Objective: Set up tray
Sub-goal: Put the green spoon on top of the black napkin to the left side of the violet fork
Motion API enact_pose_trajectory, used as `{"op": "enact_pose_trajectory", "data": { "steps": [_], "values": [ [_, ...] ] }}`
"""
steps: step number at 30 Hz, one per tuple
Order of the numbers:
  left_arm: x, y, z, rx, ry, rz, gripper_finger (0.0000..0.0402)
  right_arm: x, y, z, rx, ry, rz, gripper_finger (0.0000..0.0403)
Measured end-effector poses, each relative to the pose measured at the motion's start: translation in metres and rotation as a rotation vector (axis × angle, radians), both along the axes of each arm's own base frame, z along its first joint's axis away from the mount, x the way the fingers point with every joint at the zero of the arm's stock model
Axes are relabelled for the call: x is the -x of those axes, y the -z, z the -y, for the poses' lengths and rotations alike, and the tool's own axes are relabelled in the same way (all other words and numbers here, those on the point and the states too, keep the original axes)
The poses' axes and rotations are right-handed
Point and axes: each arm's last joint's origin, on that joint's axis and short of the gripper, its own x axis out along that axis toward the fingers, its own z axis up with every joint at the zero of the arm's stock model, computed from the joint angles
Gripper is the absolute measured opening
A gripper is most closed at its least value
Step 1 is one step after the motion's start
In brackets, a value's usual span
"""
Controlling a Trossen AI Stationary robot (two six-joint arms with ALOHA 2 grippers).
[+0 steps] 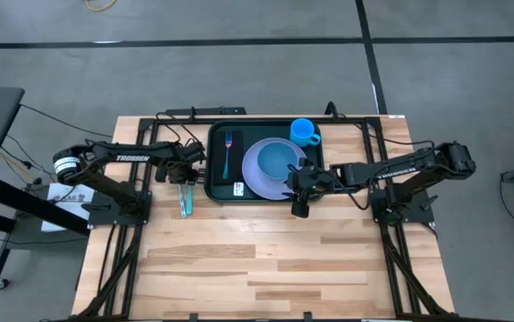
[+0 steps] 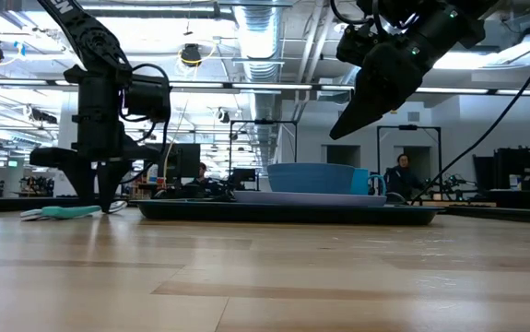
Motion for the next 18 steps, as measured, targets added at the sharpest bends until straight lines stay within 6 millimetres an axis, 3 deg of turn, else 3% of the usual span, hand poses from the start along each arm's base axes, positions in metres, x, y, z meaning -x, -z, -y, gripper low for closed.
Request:
{"op": "enact_pose_trajectory", "data": {
  "steps": [18],
  "values": [
    [-0.0013, -0.0005, -0.0007, -0.013, 0.034, 0.014, 0.0019, 0.0000, 0.0000, 0.0000, 0.000, 0.000, 0.000, 0.0164]
  ]
}}
